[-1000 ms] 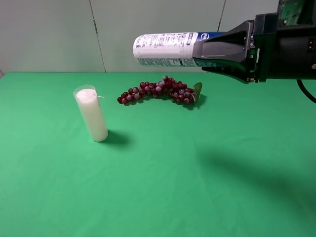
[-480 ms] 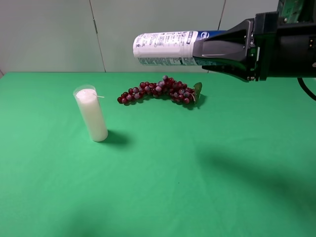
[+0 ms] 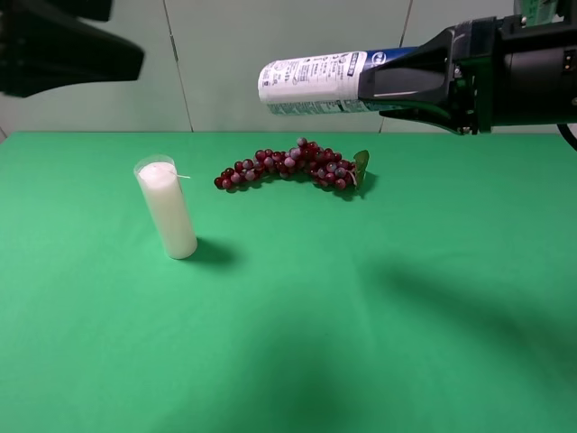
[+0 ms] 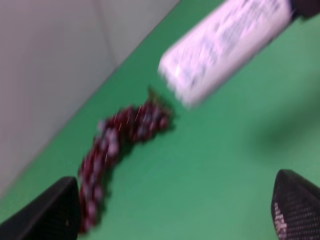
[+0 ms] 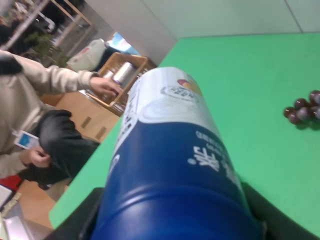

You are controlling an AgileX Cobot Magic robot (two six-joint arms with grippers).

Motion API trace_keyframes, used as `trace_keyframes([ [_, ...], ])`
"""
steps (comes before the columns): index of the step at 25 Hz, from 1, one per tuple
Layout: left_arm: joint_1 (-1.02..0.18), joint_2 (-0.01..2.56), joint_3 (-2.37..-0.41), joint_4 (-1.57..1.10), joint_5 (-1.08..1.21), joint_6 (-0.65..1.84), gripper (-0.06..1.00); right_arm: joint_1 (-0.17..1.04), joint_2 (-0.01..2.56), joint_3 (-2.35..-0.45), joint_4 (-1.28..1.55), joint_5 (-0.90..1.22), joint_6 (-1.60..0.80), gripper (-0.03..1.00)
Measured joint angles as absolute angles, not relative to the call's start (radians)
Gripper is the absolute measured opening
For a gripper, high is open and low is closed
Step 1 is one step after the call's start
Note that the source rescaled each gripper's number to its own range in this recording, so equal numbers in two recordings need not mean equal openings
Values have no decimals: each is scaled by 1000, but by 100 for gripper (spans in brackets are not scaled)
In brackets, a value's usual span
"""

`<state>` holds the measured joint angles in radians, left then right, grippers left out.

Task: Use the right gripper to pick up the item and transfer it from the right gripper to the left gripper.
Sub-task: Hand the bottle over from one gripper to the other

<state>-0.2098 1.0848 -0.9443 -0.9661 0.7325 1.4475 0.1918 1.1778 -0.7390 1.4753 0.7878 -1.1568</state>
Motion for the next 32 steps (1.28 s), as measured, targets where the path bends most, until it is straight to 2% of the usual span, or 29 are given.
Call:
trace_keyframes([
  [6, -341, 1241, -1052, -975, 744, 1708, 59, 192, 1178, -739, 1457, 763, -1153, 0],
  [11, -405, 1324, -1066, -978, 736, 1813, 59, 192, 1178, -739, 1457, 757, -1153, 0],
  [13, -430, 1350, -1066, -978, 714, 1847, 64, 192, 1178, -739, 1456, 753, -1153, 0],
  [17, -500, 1398, -1066, -978, 612, 1875, 91, 192, 1178, -739, 1454, 752, -1153, 0],
  [19, -537, 1418, -1066, -977, 547, 1891, 97, 192, 1178, -739, 1447, 752, -1153, 0],
  [22, -574, 1437, -1067, -977, 475, 1931, 100, 192, 1178, -739, 1441, 749, -1153, 0],
  [32, -597, 1506, -1118, -985, 477, 1999, 100, 192, 1178, -739, 1430, 760, -1150, 0],
])
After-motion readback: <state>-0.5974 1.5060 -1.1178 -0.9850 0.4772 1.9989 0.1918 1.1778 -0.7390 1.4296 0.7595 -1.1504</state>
